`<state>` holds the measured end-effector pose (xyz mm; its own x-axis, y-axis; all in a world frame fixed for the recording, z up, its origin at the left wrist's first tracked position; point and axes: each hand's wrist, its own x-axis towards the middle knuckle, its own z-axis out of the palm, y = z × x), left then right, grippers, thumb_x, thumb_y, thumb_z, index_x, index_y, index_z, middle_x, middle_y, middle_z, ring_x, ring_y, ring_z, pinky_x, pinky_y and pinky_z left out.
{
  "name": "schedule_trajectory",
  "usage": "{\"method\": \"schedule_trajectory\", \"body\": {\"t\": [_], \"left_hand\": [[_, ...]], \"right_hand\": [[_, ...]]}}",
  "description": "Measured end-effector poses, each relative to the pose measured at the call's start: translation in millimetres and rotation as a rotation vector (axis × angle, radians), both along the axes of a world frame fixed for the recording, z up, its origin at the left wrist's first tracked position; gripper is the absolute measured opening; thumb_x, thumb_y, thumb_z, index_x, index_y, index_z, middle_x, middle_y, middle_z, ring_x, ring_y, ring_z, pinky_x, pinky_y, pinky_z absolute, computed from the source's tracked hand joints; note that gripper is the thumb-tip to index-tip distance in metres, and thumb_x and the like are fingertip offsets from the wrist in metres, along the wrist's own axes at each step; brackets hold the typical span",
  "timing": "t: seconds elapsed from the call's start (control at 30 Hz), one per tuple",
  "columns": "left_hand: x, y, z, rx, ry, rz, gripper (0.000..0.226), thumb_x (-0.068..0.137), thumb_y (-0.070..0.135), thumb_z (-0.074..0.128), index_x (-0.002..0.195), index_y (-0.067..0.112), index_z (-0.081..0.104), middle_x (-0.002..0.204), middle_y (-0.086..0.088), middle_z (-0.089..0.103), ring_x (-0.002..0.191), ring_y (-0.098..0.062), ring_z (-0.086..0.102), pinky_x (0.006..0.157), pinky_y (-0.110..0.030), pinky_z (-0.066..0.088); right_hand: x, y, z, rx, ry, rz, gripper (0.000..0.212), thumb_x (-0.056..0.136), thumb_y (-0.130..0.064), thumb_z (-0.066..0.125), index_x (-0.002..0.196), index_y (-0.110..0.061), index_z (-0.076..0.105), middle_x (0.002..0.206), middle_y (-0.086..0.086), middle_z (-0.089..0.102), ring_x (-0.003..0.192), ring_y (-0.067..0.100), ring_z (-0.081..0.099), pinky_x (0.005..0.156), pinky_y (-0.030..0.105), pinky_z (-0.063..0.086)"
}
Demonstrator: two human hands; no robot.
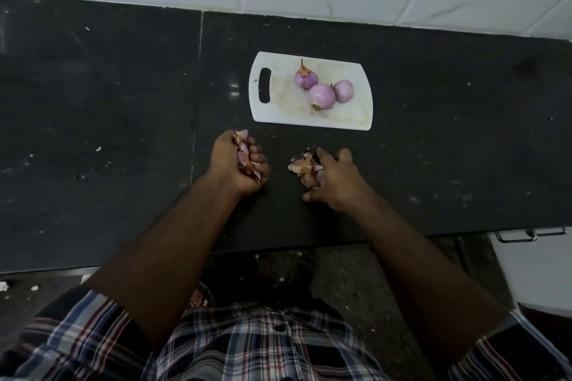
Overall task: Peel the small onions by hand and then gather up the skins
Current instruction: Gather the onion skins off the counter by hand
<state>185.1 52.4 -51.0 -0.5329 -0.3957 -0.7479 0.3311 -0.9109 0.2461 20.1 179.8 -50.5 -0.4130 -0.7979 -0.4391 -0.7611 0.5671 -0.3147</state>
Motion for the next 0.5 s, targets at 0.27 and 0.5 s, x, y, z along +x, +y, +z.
{"method": "schedule_trajectory", "body": {"t": [0.27, 0.5], "left_hand": [[-13, 6, -1, -0.010, -0.010, -0.024, 0.033, 0.095, 0.030, 0.042, 0.063, 0.023, 0.043, 0.059, 0.008, 0.034, 0.049, -0.007, 0.028, 0.049, -0.018, 0.022], [-11, 6, -1, -0.026, -0.055, 0.021, 0.033, 0.095, 0.029, 0.042, 0.062, 0.022, 0.044, 0.060, 0.007, 0.034, 0.047, -0.008, 0.028, 0.043, -0.018, 0.026]], "right_hand": [[3, -17, -4, -0.081, 0.010, 0.021, 0.087, 0.078, -0.047, 0.080, 0.150, -0.022, 0.038, 0.135, 0.009, 0.031, 0.120, 0.034, 0.050, 0.103, 0.039, 0.045], [25, -21, -12, -0.138, 0.247, 0.136, 0.061, 0.097, -0.047, 0.055, 0.150, -0.025, 0.037, 0.142, 0.010, 0.034, 0.120, 0.032, 0.042, 0.095, 0.040, 0.046]]}}
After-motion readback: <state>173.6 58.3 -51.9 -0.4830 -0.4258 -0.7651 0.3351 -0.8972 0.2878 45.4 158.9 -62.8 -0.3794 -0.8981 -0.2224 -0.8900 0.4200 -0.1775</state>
